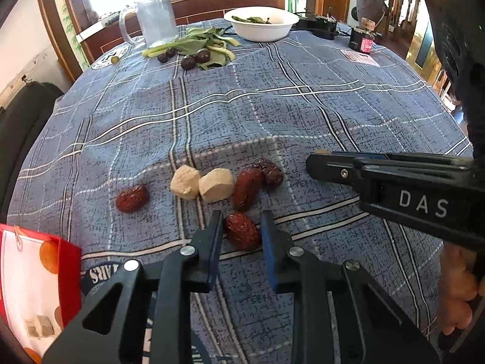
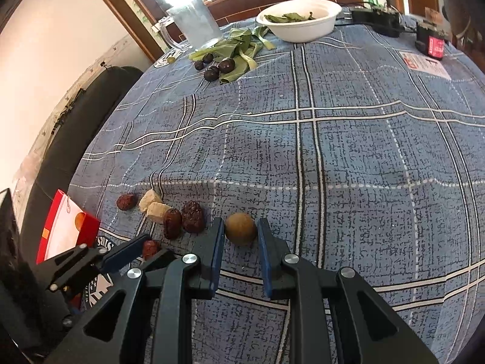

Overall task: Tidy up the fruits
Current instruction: 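Grasp a red date with the left gripper while the right holds the kiwi, then carry the date and kiwi over the red tray and open both grippers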

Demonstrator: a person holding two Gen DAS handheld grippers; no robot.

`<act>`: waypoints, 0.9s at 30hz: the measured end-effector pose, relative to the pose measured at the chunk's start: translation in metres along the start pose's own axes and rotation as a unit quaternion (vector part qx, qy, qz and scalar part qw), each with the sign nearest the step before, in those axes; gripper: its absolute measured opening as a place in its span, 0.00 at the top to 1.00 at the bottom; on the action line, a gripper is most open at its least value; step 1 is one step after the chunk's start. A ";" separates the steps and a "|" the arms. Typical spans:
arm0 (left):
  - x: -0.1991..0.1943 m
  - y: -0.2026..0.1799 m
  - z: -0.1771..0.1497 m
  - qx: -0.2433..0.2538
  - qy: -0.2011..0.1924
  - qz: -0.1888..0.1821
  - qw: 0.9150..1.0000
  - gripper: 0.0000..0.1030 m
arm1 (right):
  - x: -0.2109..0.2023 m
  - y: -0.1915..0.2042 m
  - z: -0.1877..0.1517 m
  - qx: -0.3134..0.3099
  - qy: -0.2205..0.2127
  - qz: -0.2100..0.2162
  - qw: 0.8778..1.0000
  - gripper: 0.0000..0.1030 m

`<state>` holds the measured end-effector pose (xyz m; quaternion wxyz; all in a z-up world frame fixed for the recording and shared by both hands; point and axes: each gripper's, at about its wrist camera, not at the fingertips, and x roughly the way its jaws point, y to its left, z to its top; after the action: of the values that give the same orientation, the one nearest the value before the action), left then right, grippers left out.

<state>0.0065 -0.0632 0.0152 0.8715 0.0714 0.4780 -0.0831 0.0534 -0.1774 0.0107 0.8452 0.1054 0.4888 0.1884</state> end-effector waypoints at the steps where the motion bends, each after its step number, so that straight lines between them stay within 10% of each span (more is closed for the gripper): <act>1: -0.003 0.002 -0.001 -0.003 -0.001 0.001 1.000 0.74 | -0.001 0.001 -0.001 -0.004 -0.004 -0.001 1.000 0.80; 13: -0.115 0.066 -0.062 -0.054 -0.102 0.047 0.992 0.74 | -0.017 0.035 -0.011 -0.049 -0.089 -0.045 0.994 0.80; 27: -0.178 0.182 -0.129 -0.145 -0.168 0.141 0.965 0.74 | -0.017 0.247 -0.089 -0.190 -0.079 0.136 0.969 0.81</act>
<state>-0.1549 0.1546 0.1053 0.9430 -0.0042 0.3172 0.1002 -0.0841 0.0393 0.0693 0.8521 0.0229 0.3570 0.3821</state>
